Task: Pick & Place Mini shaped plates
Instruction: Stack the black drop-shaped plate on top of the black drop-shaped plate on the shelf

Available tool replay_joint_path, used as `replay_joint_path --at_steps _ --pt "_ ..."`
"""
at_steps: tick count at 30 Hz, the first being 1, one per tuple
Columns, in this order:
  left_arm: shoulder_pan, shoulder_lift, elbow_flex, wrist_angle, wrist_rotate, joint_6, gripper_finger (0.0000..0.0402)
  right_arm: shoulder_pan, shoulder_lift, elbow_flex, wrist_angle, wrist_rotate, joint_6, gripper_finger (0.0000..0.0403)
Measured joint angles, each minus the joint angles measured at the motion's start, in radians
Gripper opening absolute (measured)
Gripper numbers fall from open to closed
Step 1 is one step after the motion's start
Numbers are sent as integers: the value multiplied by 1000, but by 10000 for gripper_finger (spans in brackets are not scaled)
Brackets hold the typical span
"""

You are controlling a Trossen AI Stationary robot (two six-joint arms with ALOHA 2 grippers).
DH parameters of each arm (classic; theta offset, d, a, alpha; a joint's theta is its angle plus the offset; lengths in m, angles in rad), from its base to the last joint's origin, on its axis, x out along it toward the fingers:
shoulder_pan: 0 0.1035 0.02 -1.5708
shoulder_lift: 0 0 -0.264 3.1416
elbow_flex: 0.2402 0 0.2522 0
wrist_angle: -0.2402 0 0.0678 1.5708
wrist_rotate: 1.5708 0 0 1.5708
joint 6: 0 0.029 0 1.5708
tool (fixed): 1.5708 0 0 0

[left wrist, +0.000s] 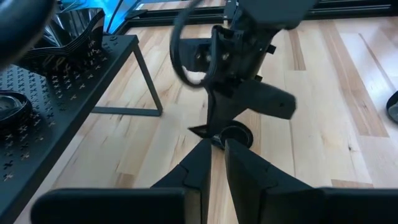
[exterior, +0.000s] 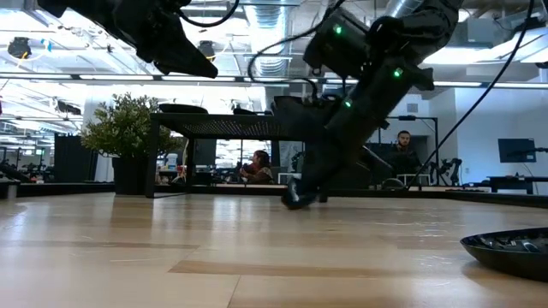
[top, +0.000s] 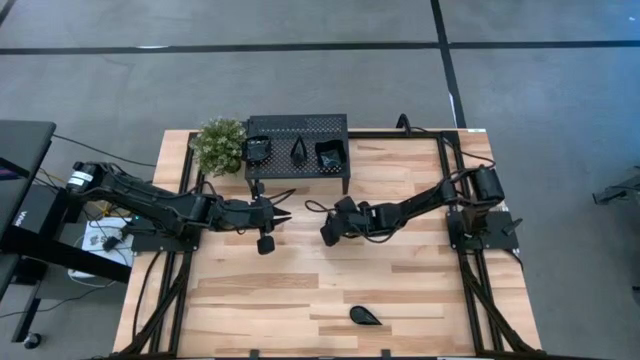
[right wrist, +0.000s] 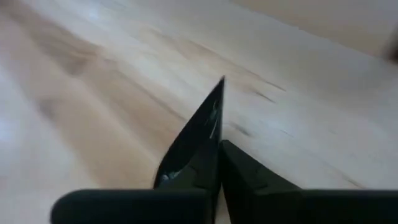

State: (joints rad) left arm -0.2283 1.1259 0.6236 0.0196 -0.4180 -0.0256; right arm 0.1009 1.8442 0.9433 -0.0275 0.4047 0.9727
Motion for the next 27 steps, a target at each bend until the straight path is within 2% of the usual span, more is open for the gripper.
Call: replay_joint_path --at_steps 6,9,14,20,25,27 --pt "0 0 1 0 1 3 49 8 -65 26 102 -46 -123 16" --pt "-7 0 1 0 47 30 49 22 -114 66 99 -44 -214 5" --pt "-44 -5 1 0 73 44 49 19 -190 170 106 28 -395 8" --pt "-59 -34 2 6 69 45 49 -101 -201 329 99 67 -591 3" --pt "-59 -53 2 9 67 44 49 -231 -186 386 28 61 -598 5" --pt "-58 -53 2 8 67 47 49 -278 -185 388 29 1 -595 4"
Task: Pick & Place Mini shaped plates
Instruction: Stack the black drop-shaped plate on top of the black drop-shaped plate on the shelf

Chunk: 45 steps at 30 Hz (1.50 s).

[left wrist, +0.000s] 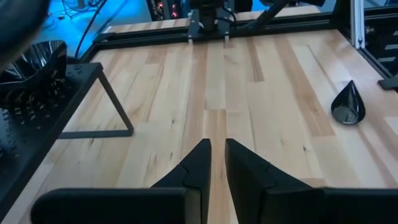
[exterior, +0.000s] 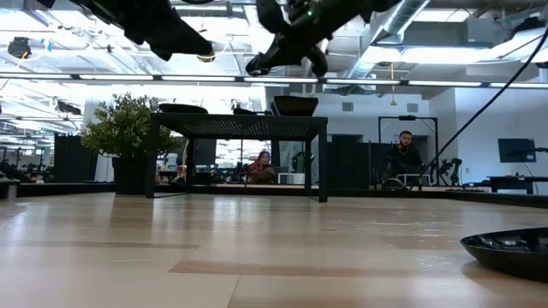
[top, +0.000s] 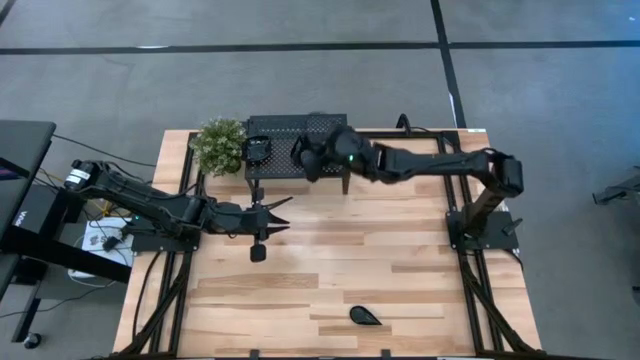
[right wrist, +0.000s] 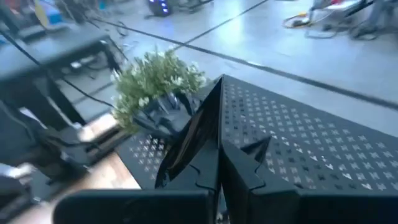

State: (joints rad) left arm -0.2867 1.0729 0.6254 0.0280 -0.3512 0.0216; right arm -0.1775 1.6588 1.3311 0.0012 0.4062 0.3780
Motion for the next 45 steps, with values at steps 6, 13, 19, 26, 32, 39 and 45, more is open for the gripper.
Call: replay_joint_path --at_steps 6,13,19,26,32,39,45 --pt "1 0 0 3 -23 0 49 -78 50 4 50 -121 31 1" --pt "2 0 0 4 -26 0 49 -119 99 14 48 -176 31 2" --pt "5 0 0 5 -26 0 49 -135 98 20 47 -199 31 3" --pt "6 0 0 7 -26 0 49 -122 151 19 84 -201 32 4" --pt "6 0 0 8 -26 0 49 -141 150 20 95 -200 32 4" --pt "6 0 0 8 -26 0 49 -163 173 19 109 -282 34 5" --pt "6 0 0 8 -26 0 49 -167 206 21 134 -278 32 20"
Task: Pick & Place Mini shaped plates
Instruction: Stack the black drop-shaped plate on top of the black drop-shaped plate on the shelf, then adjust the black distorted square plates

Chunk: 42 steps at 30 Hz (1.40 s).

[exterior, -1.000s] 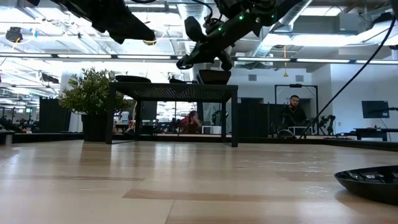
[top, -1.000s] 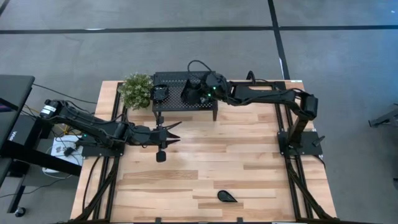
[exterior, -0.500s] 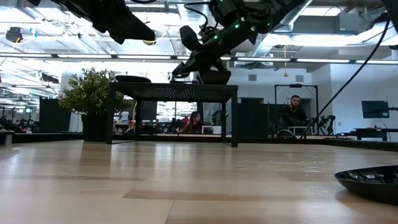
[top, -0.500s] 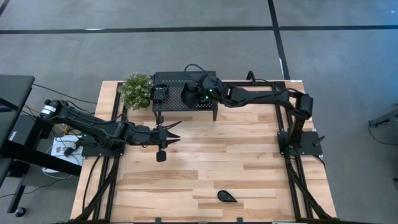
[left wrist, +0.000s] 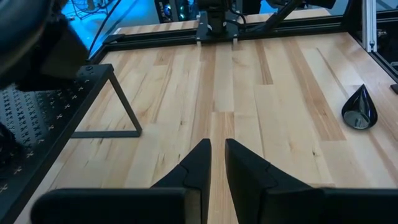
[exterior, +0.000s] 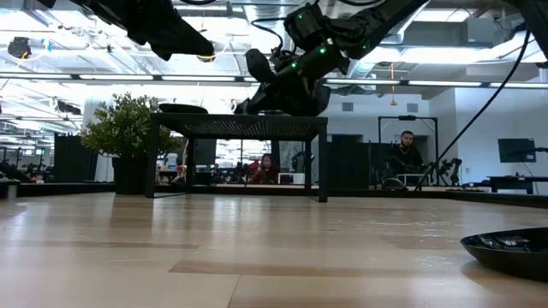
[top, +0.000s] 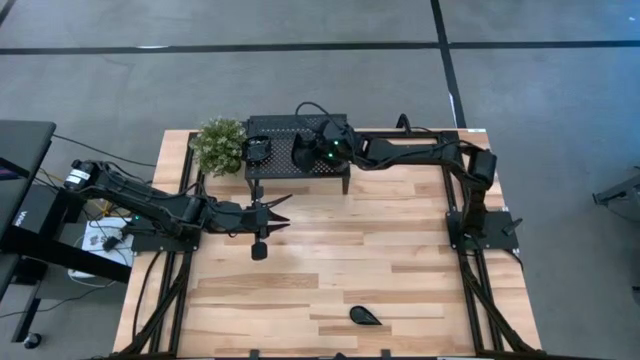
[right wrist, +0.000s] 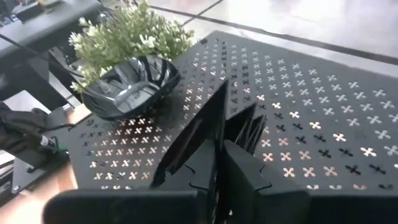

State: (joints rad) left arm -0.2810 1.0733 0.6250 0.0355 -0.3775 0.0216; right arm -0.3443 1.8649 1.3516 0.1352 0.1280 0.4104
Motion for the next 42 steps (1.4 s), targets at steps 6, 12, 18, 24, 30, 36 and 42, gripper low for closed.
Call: replay_joint_path --at_steps 6,12,18,24,30,36,42 --pt "0 0 0 0 0 0 49 0 2 -1 22 0 -1 61" --pt "0 0 0 0 0 0 49 0 -1 -1 39 0 -26 72" --pt "0 0 0 -1 0 0 49 1 -3 32 44 -38 -54 72" --pt "0 0 0 -1 0 0 49 9 -7 191 -108 -52 -118 72" --pt "0 0 0 -1 0 -3 49 8 -8 320 -372 45 -127 72" --pt "0 0 0 -5 0 -3 49 67 -8 486 -668 -15 -160 71" --pt "0 0 0 -19 1 -3 49 233 -9 575 -1075 115 -125 44"
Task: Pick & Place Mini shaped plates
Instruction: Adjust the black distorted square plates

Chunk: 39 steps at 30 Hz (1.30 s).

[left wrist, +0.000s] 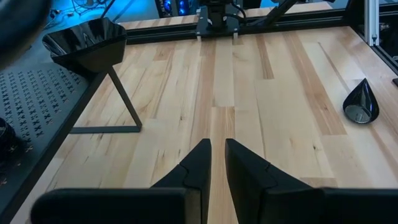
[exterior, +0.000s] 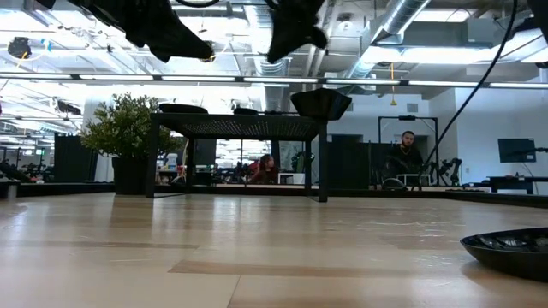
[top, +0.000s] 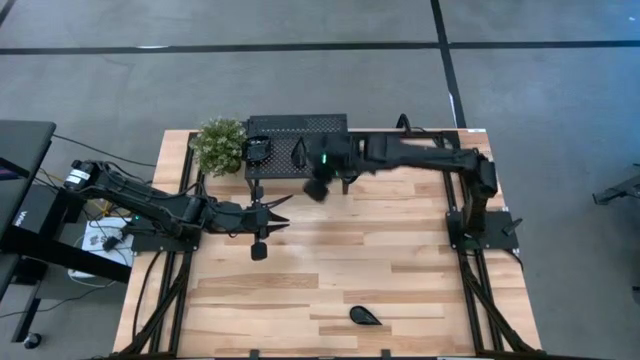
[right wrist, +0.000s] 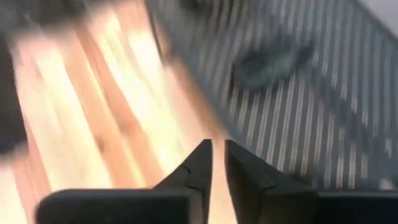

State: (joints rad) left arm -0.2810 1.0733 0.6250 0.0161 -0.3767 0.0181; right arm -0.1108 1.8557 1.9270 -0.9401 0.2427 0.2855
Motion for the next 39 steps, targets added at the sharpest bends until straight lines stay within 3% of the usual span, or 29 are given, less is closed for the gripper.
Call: replay_joint_path --at_steps 4,8,12,16,23,30,39 --pt "0 0 0 -1 0 -1 49 123 7 0 -241 113 164 6" --pt "-2 0 0 -1 1 -39 49 218 14 -2 -384 186 344 8" --pt "-3 0 0 -1 2 -49 49 269 13 -5 -572 250 547 3" --pt "-3 0 0 -1 2 -49 49 275 8 -113 -623 266 689 2" --pt "-2 0 0 0 1 -49 49 162 3 -277 -498 283 621 1" --pt "-2 0 0 1 0 -49 49 13 3 -268 -350 273 431 1" --pt "-2 0 0 4 0 -49 49 -39 3 -266 -199 235 281 0"
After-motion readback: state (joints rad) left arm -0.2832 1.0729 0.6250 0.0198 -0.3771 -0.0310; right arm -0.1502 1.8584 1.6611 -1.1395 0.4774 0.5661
